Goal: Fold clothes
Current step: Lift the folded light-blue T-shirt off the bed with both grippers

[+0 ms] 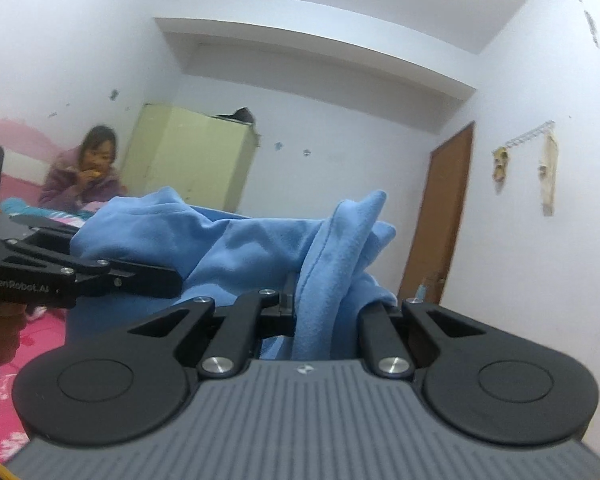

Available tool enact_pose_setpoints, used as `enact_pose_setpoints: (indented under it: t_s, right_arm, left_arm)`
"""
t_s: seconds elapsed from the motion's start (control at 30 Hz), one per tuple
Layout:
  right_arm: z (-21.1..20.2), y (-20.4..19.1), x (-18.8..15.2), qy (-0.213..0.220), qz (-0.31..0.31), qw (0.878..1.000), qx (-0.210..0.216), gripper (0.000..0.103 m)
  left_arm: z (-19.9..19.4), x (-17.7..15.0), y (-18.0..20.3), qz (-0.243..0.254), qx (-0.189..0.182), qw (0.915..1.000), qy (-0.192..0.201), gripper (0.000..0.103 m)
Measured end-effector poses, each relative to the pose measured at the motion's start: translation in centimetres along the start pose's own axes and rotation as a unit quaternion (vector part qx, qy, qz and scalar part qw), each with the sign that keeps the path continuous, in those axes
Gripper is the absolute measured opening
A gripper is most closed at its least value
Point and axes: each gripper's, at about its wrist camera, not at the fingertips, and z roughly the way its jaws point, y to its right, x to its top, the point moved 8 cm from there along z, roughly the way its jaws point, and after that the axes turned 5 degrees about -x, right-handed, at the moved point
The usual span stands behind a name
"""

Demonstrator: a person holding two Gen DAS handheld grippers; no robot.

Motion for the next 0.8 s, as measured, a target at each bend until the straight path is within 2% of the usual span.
enact_pose_setpoints:
  t_s: [0.27,0.5,0.8]
  right_arm:
    - [5.3,3.4,-3.6,-0.009,0.035,0.999,-0.007,0.006]
    - [7.1,3.9,-6.4,-0.017,0.050,0.999,0.001,0.006]
    - [8.9,3.8,-8.3,-0.027,0.058,0.998,0.019,0.006]
  left_arm:
    - [3.7,-2.4,-1.3,-0.012,0.002,0.9997,-0.020,0.010]
    - [5.0,-4.5,-2.6,-0.002,0.005,0.9993,-0.037,0.010]
    - [5.1,-5.6,-5.2,-0.023,0.015,0.9982,-0.053,0.010]
